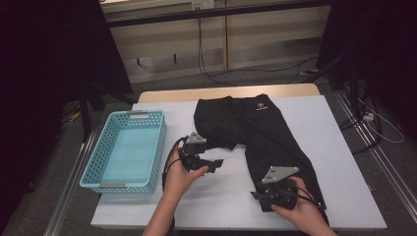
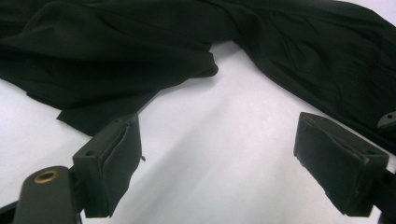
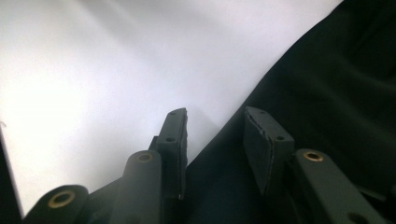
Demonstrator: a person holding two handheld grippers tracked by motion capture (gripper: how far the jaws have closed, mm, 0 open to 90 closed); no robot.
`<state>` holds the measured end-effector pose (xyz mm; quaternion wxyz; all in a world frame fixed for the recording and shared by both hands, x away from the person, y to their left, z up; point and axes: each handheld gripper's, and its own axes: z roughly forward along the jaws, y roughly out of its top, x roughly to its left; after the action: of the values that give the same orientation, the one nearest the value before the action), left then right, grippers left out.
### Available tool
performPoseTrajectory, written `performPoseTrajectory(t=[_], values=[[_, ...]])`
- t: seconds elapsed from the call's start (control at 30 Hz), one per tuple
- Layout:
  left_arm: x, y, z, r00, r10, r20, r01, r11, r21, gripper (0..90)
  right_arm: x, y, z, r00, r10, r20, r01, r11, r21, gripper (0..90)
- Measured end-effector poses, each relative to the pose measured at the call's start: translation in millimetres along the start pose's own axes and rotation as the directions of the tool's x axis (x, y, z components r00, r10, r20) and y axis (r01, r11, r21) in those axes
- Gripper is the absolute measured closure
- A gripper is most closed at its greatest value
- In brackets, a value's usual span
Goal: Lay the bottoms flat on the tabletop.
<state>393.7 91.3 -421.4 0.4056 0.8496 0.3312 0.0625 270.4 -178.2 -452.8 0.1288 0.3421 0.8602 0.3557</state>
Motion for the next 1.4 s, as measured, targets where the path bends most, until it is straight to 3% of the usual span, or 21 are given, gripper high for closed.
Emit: performPoseTrajectory(t=[0.13,0.43,0.67,0.93,0.97,1.07,1.23,1.4], values=[[2.6,-0.8,-2.3,0.9999,-0.009,-0.007,0.008,0.9999,-0.008,15.4,-1.0,-0.3,-2.2,0.9999,0.011,-0.002,-0.011,1.0,0.007,86.0],[6.3,-1.1,-2.3,0.9996,-0.021,-0.019,0.02,0.9996,-0.018,15.4,-0.1,1.6,-7.3,0.9967,0.041,-0.07,-0.042,0.999,-0.016,88.2],[5.5,-1.3,5.5,0.9997,0.002,-0.023,-0.003,1.0,-0.008,16.1,-10.2,-0.4,-18.1,0.9962,0.077,-0.042,-0.08,0.993,-0.088,56.8],[4.8,1.4,14.8,0.9992,0.038,-0.015,-0.039,0.9991,-0.016,17.3,-31.1,-9.9,-25.9,0.9895,0.144,0.011,-0.141,0.98,-0.138,32.4],[3.8,1.9,15.7,0.9987,0.041,-0.031,-0.041,0.999,-0.014,17.4,-32.8,-10.5,-26.7,0.9887,0.149,0.014,-0.146,0.979,-0.145,30.4],[3.8,4.0,18.3,0.9987,0.049,-0.014,-0.049,0.9987,-0.017,18.2,-36.6,-13.0,-30.2,0.985,0.171,0.025,-0.165,0.973,-0.16,26.0],[2.3,8.3,24.6,0.9981,0.055,-0.028,-0.056,0.9979,-0.034,20.5,-41.0,-19.2,-36.9,0.9805,0.191,0.045,-0.181,0.968,-0.175,22.1],[4.0,12.5,33.9,0.997,0.068,-0.037,-0.069,0.9972,-0.028,30.3,-43.6,-23.9,-42.5,0.9778,0.202,0.055,-0.189,0.965,-0.183,21.6]])
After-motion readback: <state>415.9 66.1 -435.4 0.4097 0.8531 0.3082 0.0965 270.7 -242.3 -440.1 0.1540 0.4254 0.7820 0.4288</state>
